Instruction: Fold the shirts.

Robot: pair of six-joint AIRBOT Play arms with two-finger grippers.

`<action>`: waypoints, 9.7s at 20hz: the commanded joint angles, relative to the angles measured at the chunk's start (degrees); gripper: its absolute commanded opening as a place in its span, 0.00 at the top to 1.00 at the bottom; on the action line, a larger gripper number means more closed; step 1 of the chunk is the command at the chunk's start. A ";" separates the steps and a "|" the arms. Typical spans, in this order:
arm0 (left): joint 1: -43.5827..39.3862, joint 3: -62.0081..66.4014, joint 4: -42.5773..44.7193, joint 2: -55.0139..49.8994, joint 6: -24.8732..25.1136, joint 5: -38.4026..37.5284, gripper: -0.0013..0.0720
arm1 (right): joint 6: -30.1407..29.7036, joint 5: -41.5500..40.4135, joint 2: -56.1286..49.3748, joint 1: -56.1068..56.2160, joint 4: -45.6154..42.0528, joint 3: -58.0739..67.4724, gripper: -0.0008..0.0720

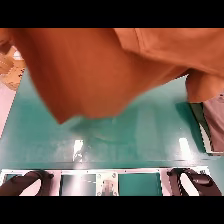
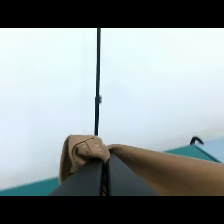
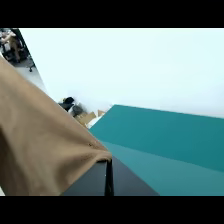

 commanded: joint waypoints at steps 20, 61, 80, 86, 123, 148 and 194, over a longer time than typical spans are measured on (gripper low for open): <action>2.45 1.88 -14.67 -49.35 0.59 -23.63 0.32 | -2.49 -11.13 -63.14 1.36 -3.30 -3.91 0.97; 18.62 -33.55 -22.12 -40.79 16.59 2.99 0.95 | 16.92 -12.55 -24.52 6.32 -8.59 -53.40 0.97; 21.29 -70.60 -12.04 -2.14 2.16 -25.83 0.51 | 14.25 -3.19 -24.15 25.53 -24.13 -44.70 0.24; 13.70 -97.83 -21.90 10.34 1.11 -19.04 0.19 | 14.51 -12.26 -29.46 27.80 -24.11 -43.93 0.24; 11.82 5.95 -4.92 10.01 -2.51 -14.82 0.95 | 17.90 -12.04 -3.78 -9.14 -23.69 21.68 0.97; 14.10 -23.17 -22.45 -42.75 17.29 -0.46 0.10 | 9.01 -31.54 -56.94 1.90 -13.57 -8.39 0.48; 17.42 -40.15 -11.82 -20.52 8.92 -20.26 0.96 | -5.22 3.89 -41.16 -13.38 5.07 -31.32 0.97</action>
